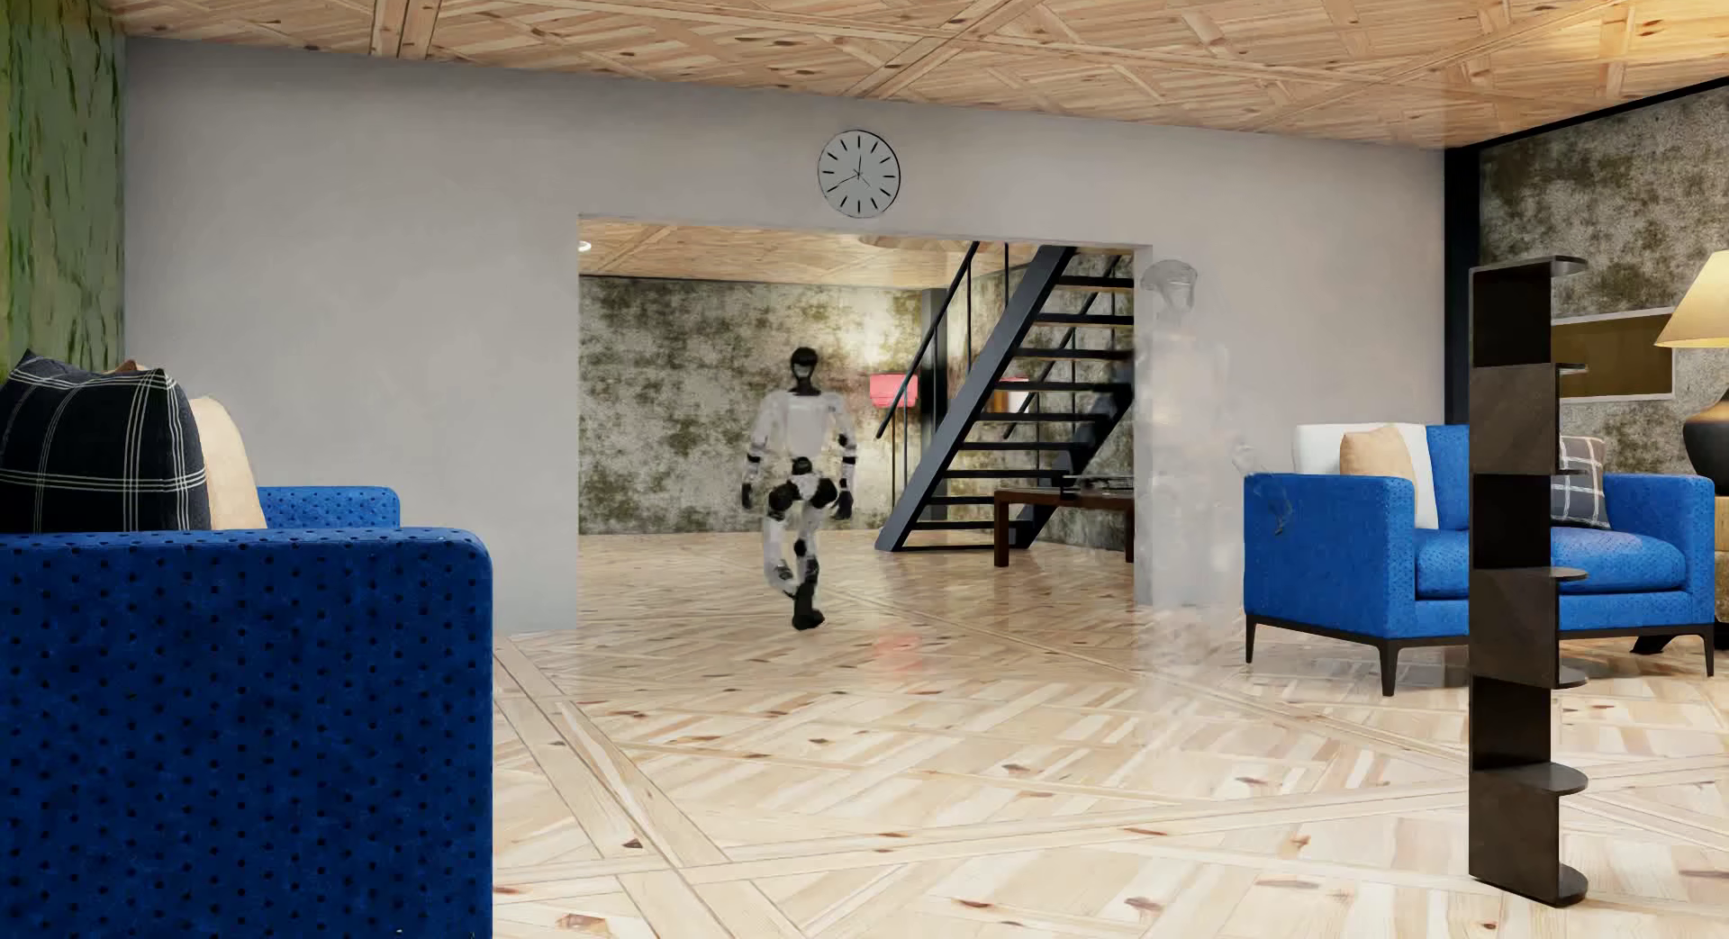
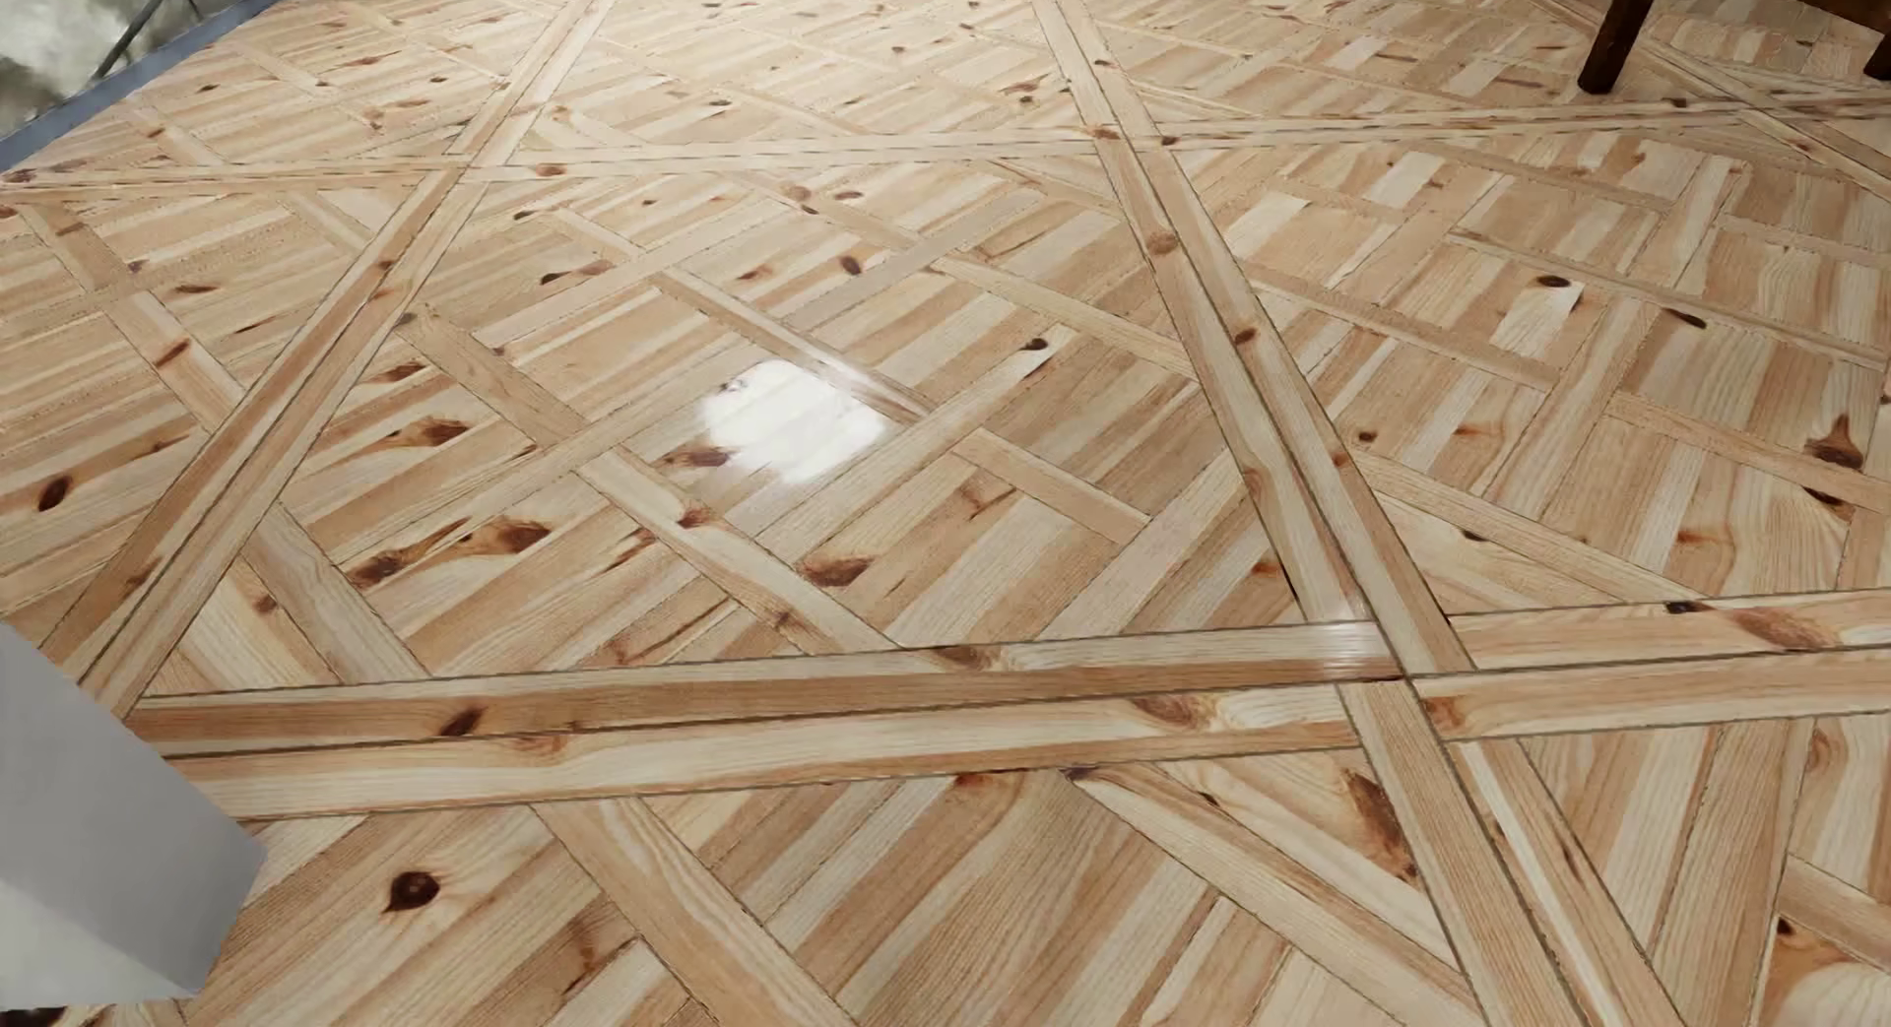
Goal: Approach the shelves
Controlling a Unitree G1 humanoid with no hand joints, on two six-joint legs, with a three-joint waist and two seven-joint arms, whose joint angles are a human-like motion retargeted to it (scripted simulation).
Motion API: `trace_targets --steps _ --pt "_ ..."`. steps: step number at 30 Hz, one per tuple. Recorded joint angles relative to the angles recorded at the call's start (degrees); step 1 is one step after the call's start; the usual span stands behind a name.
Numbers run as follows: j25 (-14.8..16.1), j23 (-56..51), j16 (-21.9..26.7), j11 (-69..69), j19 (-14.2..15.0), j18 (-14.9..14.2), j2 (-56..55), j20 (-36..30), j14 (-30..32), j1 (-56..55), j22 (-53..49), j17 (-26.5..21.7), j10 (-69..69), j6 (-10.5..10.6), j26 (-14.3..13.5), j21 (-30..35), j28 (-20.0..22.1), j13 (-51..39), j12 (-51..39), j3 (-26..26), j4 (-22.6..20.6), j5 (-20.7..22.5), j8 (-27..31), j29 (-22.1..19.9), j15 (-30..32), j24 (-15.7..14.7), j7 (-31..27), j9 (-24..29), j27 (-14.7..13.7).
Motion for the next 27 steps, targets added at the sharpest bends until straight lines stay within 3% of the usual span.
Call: trace_targets --steps 2,4,6,9,11,12,14,15,19,23,27 --pt "0.0 -2.6 -0.3 -3.0 0.0 0.0 10.6 -6.2 -16.8 -9.3 7.2 -0.4 7.0 -1.0 0.0 -0.6 0.0 -3.5 1.4 6.6 -2.1 2.6 0.0 0.0 -7.1 0.0 0.0 1.0 0.0" --pt "0.0 -9.4 -0.3 -5.4 0.0 0.0 19.4 -8.1 -23.1 -17.1 11.7 -1.4 -2.1 -2.4 0.0 -3.9 0.0 -6.0 4.7 13.8 -4.0 2.8 0.0 0.0 -15.1 0.0 0.0 1.0 0.0" --pt "0.0 -18.9 -0.3 -6.1 0.0 0.0 25.7 -9.1 -20.6 -22.0 13.6 -2.9 -20.2 -3.5 0.0 -9.1 0.0 -7.3 8.7 18.9 -4.2 1.9 0.0 0.0 -21.5 0.0 0.0 0.3 0.0" --pt "0.0 -29.0 -1.4 -3.6 0.0 0.0 30.4 -8.2 -16.3 -26.9 13.1 -3.8 -42.6 -2.6 0.0 -16.9 0.0 -9.3 14.5 22.6 -1.1 0.2 0.0 0.0 -29.0 0.0 0.0 -1.8 0.0" --pt "0.0 -31.5 -1.9 -1.5 0.0 0.0 35.0 -9.9 -19.2 -27.4 11.7 -4.0 -44.0 -2.1 0.0 -19.0 0.0 -10.3 18.0 24.4 1.5 -3.4 0.0 0.0 -33.1 0.0 0.0 -2.2 0.0" --pt "0.0 -31.1 -1.7 -0.2 0.0 0.0 36.9 -11.2 -15.3 -27.5 11.6 -3.8 -40.9 -2.1 0.0 -19.5 0.0 -9.4 18.5 25.7 1.6 -6.0 0.0 0.0 -32.9 0.0 0.0 -2.3 0.0" --pt "0.0 -28.1 -2.1 3.2 0.0 0.0 38.0 -13.6 -5.2 -30.2 13.1 -2.3 -31.5 -2.3 0.0 -20.7 0.0 -7.3 17.9 26.8 1.4 -10.9 0.0 0.0 -30.3 0.0 0.0 -3.6 0.0" --pt "0.0 -23.7 -2.2 6.3 0.0 0.0 37.7 -13.9 -4.1 -30.5 15.0 -1.0 -26.7 -3.0 0.0 -20.7 0.0 -7.0 16.3 26.3 1.0 -12.9 0.0 0.0 -27.4 0.0 0.0 -3.3 0.0" --pt "0.0 -5.9 -0.3 12.9 0.0 0.0 29.8 -11.3 -13.4 -24.6 11.1 -0.6 -23.7 -3.2 0.0 -9.7 0.0 -8.8 9.3 24.2 -0.2 -15.4 0.0 0.0 -6.6 0.0 0.0 -0.6 0.0" --pt "0.0 -4.1 3.7 9.2 0.0 0.0 23.0 -1.6 -17.8 -18.6 1.6 -3.0 -26.7 -3.7 0.0 -10.7 0.0 -3.7 6.6 20.5 -0.8 -15.9 0.0 0.0 13.0 0.0 0.0 -0.3 0.0" --pt "0.0 -6.4 5.2 3.4 0.0 0.0 23.0 13.1 -20.8 -14.7 2.0 -5.5 -26.8 -5.4 0.0 -11.8 0.0 -2.1 5.9 18.5 -1.2 -17.3 0.0 0.0 13.3 0.0 0.0 -0.7 0.0"
